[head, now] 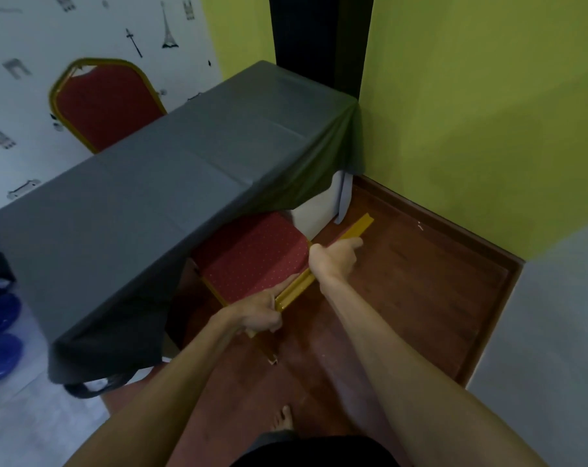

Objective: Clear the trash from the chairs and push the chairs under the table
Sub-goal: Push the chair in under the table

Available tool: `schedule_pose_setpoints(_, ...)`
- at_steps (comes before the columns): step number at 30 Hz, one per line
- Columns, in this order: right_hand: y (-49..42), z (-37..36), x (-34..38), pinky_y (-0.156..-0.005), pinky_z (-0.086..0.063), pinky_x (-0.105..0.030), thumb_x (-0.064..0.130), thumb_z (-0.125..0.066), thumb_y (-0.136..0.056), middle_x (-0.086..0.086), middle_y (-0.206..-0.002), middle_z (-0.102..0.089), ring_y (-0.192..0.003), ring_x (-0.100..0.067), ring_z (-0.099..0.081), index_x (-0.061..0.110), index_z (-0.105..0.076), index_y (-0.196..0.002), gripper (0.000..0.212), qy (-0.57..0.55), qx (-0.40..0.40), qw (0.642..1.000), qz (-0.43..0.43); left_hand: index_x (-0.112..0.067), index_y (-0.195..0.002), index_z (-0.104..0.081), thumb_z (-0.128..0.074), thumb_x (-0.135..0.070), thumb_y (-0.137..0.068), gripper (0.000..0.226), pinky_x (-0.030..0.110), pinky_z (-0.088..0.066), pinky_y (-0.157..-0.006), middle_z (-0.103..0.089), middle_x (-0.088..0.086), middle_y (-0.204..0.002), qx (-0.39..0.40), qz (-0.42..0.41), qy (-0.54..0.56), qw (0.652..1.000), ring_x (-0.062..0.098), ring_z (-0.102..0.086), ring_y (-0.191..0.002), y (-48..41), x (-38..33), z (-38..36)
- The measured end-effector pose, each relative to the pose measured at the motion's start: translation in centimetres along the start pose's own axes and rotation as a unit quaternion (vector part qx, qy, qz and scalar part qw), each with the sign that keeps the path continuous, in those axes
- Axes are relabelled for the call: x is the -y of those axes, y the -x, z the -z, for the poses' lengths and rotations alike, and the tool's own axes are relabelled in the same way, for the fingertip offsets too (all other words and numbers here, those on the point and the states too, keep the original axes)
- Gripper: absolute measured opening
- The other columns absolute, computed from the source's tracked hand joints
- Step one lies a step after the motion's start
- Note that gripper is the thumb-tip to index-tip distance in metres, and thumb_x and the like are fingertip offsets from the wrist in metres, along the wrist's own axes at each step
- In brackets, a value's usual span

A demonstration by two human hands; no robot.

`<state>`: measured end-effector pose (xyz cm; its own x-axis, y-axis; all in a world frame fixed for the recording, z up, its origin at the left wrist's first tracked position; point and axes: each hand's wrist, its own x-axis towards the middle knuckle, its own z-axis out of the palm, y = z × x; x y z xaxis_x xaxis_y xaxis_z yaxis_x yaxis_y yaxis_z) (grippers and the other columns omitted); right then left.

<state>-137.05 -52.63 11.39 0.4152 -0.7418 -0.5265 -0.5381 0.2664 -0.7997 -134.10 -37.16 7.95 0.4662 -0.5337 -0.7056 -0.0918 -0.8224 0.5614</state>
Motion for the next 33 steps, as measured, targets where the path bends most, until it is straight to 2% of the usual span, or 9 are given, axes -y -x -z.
schedule_pose_setpoints(3, 0.0, -2.4, 1.0, -0.082, -0.058, -0.044, -0.001, -0.066, -0.082, -0.020, -0.123, -0.059, -0.103, -0.037, -0.066, 0.015, -0.032, -0.127, 0.059, 0.000, 0.001, 1.000, 0.000, -0.068, -0.144, -0.013, -0.059, -0.002, -0.062, 0.115, 0.036, -0.049, -0.062, -0.061, 0.018, -0.117, 0.011, 0.006, 0.007, 1.000, 0.026, -0.059, -0.082, -0.1, 0.7, 2.4)
schedule_pose_setpoints(6, -0.2, -4.6, 1.9, -0.080, -0.057, -0.041, -0.001, -0.066, -0.084, -0.020, -0.126, -0.058, -0.105, -0.036, -0.065, 0.015, -0.031, -0.132, 0.061, -0.007, 0.004, 1.000, -0.002, -0.061, -0.149, -0.012, -0.059, -0.001, -0.064, 0.114, 0.037, -0.050, -0.074, -0.052, 0.024, -0.140, 0.015, 0.010, 0.002, 1.000, 0.034, -0.061, -0.103, -0.3, 1.1, 4.8)
schedule_pose_setpoints(9, -0.2, -6.4, 2.7, -0.082, -0.059, -0.042, 0.001, -0.066, -0.086, -0.020, -0.127, -0.058, -0.105, -0.036, -0.065, 0.016, -0.031, -0.133, 0.061, -0.002, 0.002, 1.000, -0.004, -0.062, -0.148, -0.013, -0.059, 0.003, -0.068, 0.113, 0.039, -0.052, -0.076, -0.058, 0.015, -0.125, 0.029, 0.013, 0.020, 0.999, 0.025, -0.061, -0.095, -0.4, 1.8, 6.6)
schedule_pose_setpoints(11, -0.2, -7.3, 3.0, -0.076, -0.057, -0.038, 0.001, -0.066, -0.086, -0.019, -0.126, -0.058, -0.103, -0.034, -0.066, 0.016, -0.030, -0.134, 0.061, 0.001, 0.000, 1.000, -0.004, -0.065, -0.146, -0.013, -0.059, 0.003, -0.069, 0.113, 0.045, -0.055, -0.084, -0.057, 0.005, -0.120, 0.041, 0.019, 0.029, 0.999, 0.025, -0.061, -0.100, -0.5, 2.3, 7.6)
schedule_pose_setpoints(16, -0.3, -8.7, 3.6, -0.076, -0.057, -0.037, 0.002, -0.066, -0.087, -0.018, -0.127, -0.058, -0.105, -0.034, -0.066, 0.014, -0.031, -0.135, 0.060, 0.010, -0.008, 1.000, 0.000, -0.063, -0.147, -0.011, -0.060, 0.003, -0.069, 0.114, 0.051, -0.053, -0.099, -0.052, 0.008, -0.138, 0.045, 0.021, 0.033, 0.998, 0.030, -0.057, -0.119, -0.8, 2.9, 9.0)
schedule_pose_setpoints(18, -0.4, -8.9, 3.6, -0.075, -0.057, -0.036, 0.004, -0.066, -0.088, -0.018, -0.129, -0.058, -0.107, -0.035, -0.065, 0.014, -0.031, -0.136, 0.061, 0.009, -0.010, 1.000, 0.005, -0.062, -0.148, -0.009, -0.060, 0.004, -0.071, 0.113, 0.051, -0.052, -0.100, -0.047, 0.009, -0.142, 0.051, 0.019, 0.034, 0.998, 0.031, -0.054, -0.122, -0.6, 2.8, 9.2)
schedule_pose_setpoints(22, -0.4, -8.9, 3.2, -0.087, -0.058, -0.043, 0.003, -0.065, -0.087, -0.019, -0.131, -0.056, -0.111, -0.035, -0.064, 0.013, -0.030, -0.136, 0.061, 0.012, -0.011, 1.000, 0.013, -0.064, -0.146, -0.009, -0.059, 0.003, -0.068, 0.114, 0.052, -0.053, -0.098, -0.048, 0.008, -0.141, 0.041, 0.009, 0.035, 0.999, 0.030, -0.056, -0.118, -0.7, 3.0, 9.1)
schedule_pose_setpoints(24, -0.4, -8.7, 3.0, -0.086, -0.057, -0.040, 0.002, -0.063, -0.087, -0.019, -0.131, -0.056, -0.111, -0.035, -0.063, 0.012, -0.029, -0.137, 0.061, 0.007, -0.001, 1.000, 0.021, -0.070, -0.141, -0.011, -0.059, 0.001, -0.065, 0.114, 0.054, -0.053, -0.097, -0.051, 0.008, -0.139, 0.030, 0.002, 0.026, 0.999, 0.030, -0.058, -0.115, -0.8, 3.2, 8.8)
schedule_pose_setpoints(33, -1.9, -9.1, 4.6, -0.081, -0.057, -0.036, 0.003, -0.066, -0.087, -0.019, -0.131, -0.056, -0.110, -0.035, -0.064, 0.011, -0.030, -0.138, 0.063, -0.004, 0.004, 1.000, 0.027, -0.062, -0.148, -0.009, -0.059, 0.002, -0.069, 0.113, 0.052, -0.051, -0.101, -0.050, 0.008, -0.140, 0.039, 0.016, 0.031, 0.999, 0.030, -0.057, -0.118, -1.6, 2.0, 9.9)
